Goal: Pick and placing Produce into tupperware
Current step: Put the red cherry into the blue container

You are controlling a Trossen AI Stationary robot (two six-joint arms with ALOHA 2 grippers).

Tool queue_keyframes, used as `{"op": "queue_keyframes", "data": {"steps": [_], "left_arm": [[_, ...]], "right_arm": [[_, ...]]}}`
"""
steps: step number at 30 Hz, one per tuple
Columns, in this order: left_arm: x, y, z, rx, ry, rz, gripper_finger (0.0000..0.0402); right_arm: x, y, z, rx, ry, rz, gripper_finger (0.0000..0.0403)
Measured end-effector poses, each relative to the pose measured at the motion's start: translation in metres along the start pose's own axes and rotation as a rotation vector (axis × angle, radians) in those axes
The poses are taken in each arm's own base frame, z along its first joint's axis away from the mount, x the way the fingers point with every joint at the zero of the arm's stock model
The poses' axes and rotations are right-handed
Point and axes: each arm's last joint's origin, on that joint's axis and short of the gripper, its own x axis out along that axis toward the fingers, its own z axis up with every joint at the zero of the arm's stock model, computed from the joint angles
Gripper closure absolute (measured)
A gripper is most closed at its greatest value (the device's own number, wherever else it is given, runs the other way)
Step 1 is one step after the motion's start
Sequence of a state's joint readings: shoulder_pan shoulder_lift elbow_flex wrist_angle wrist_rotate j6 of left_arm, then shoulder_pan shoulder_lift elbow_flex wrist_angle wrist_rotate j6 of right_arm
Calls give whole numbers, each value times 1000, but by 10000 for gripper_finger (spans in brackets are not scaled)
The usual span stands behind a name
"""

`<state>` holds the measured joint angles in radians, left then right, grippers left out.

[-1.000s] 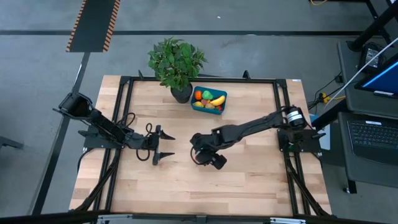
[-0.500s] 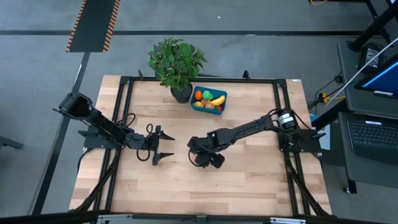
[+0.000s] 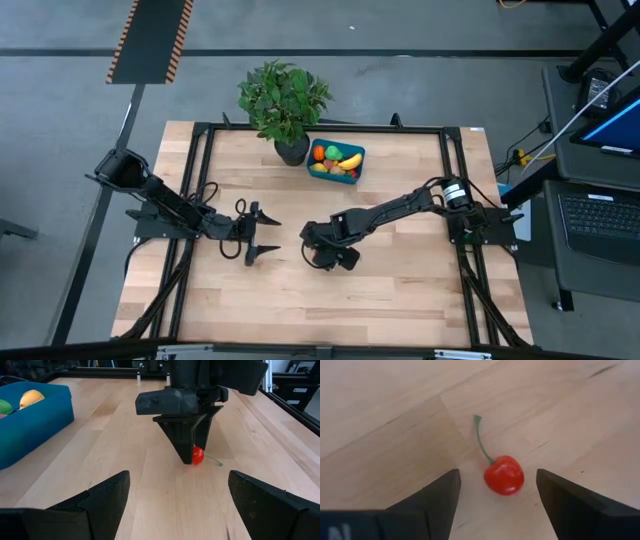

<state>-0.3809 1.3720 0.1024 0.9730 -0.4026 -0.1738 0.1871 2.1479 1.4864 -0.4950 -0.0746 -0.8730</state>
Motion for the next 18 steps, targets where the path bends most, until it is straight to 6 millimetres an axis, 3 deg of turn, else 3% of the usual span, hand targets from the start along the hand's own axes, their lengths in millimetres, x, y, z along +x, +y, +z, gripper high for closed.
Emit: {"op": "queue_keyframes", "data": {"steps": [18], "left_arm": [[0,0,0,0,0,0,72]], "right_arm": [[2,1,1,8,-41,31,233]]}}
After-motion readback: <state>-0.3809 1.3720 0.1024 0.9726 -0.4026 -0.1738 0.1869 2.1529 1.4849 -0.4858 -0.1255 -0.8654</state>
